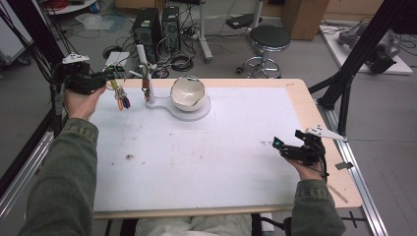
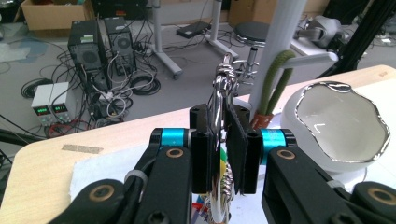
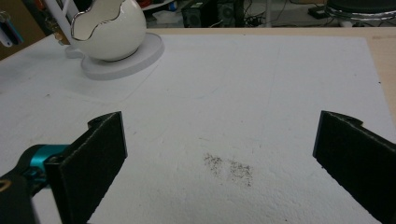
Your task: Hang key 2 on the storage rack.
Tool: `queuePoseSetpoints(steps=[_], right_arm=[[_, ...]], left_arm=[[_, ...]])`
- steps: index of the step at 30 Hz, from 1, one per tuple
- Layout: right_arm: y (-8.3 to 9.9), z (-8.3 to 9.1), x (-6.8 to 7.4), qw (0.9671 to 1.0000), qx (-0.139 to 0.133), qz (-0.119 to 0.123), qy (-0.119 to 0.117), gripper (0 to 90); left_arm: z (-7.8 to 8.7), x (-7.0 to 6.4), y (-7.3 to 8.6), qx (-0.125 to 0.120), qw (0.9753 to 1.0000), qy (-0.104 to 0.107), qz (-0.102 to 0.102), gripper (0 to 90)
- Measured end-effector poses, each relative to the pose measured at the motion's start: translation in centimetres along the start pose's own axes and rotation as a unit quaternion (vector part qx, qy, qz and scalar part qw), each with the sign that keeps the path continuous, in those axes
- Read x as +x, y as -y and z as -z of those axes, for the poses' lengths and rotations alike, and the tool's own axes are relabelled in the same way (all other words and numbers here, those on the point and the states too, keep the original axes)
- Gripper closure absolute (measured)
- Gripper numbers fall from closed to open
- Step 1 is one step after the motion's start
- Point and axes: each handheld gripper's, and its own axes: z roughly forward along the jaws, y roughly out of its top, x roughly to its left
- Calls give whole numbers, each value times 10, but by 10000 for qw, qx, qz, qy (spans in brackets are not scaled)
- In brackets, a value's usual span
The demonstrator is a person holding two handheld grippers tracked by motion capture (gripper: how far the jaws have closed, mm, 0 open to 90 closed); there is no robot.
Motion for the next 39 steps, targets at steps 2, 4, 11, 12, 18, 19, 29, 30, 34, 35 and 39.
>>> queuePoseSetpoints(steps=[2,4,11,12,18,19,29,30,34,35,39], right_arm=[[3,2,0,10000,-30,50,-1,20],[5,3,1,9999,-63,96,29,20],[15,6,5,9998,-101,196,-25,20],[16,6,5,9997,-122,198,-20,20],[27,7,-1,9996,-267,94,-60,19],[29,8,-2,9995,-287,90,-64,19],[35,13,-1,9969,-643,241,386,19],[36,12,0,9968,-627,244,422,19],[36,10,1,9967,-568,283,514,19],[36,10,1,9966,-578,287,511,19],[36,11,1,9965,-606,299,494,19]], left_arm=[[-3,3,0,-44,9999,26,135,796],[-6,4,-2,-47,9998,15,202,795],[-17,6,-4,100,9997,-121,199,795],[-19,6,-3,125,9997,-136,177,796],[-33,5,1,227,9995,-167,155,796],[-34,4,2,232,9995,-177,150,795],[-41,-3,0,197,9994,-282,49,795],[-41,-4,-1,195,9994,-283,43,795],[-45,-11,-3,259,9992,-312,-14,795],[-46,-12,-3,287,9991,-318,-69,795],[-48,-17,-3,368,9988,-301,-103,795]])
